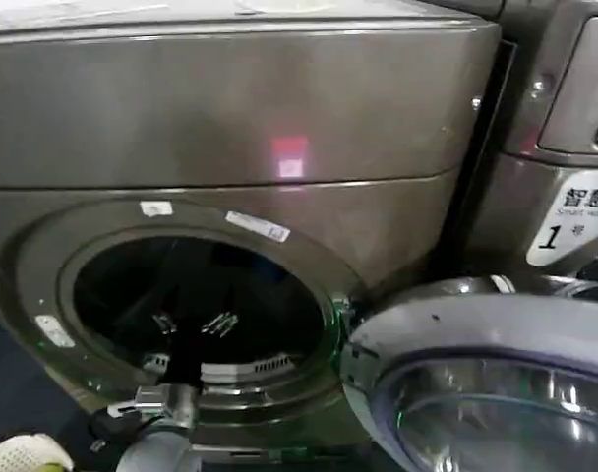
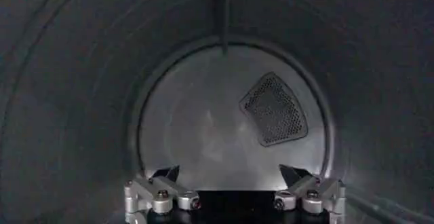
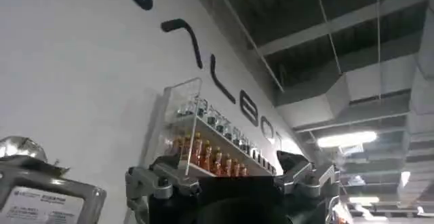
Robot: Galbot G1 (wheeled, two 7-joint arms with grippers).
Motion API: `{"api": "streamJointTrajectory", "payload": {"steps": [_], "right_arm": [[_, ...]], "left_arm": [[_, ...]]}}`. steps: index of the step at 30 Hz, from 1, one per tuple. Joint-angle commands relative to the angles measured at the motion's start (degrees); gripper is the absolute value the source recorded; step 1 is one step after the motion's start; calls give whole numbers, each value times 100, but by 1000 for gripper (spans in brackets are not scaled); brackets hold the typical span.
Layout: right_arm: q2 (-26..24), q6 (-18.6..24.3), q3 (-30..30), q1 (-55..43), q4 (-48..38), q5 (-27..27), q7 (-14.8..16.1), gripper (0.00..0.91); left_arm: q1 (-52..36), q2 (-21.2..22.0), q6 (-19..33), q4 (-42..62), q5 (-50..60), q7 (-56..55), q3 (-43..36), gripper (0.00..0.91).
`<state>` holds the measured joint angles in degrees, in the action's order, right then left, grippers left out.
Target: Grasp the clothes from the dryer.
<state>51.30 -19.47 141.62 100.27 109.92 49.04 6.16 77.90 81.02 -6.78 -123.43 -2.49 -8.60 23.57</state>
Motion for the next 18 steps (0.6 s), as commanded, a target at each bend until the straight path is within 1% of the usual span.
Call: {"api": "streamJointTrajectory", "payload": {"steps": [1, 3, 6, 7, 9, 11, 13, 14, 15, 18], "right_arm": [[15, 4, 0, 10, 15, 9, -1, 907], [23, 12, 5, 33, 27, 0, -7, 907], [14, -243, 93, 94, 46, -181, -31, 907], [12, -280, 121, 111, 51, -200, -11, 907], [11, -388, 179, 150, 95, -370, 141, 907], [6, -452, 197, 164, 150, -398, 170, 907], [-8, -559, 254, 191, 210, -418, 136, 907], [-23, -638, 288, 213, 223, -421, 55, 907], [-35, -642, 323, 229, 214, -423, -8, 907], [-41, -553, 421, 283, 134, -412, -35, 907]], "left_arm": [[-2, -6, 0, -9, -4, 5, -1, 907], [-25, -13, 7, 17, -11, 6, 8, 907], [-200, -16, 5, 146, -95, 9, 80, 907], [-272, -16, 5, 203, -114, 8, 102, 907], [-590, -29, 4, 438, -207, 17, 165, 907], [-829, -46, 10, 661, -249, 32, 181, 907], [-1095, -75, 4, 894, -326, 63, 178, 907], [-1234, -83, -1, 1085, -350, 67, 175, 907], [-1386, -86, -1, 1314, -355, 79, 169, 907], [-2006, -59, -66, 2011, -432, 112, 111, 907]]}}
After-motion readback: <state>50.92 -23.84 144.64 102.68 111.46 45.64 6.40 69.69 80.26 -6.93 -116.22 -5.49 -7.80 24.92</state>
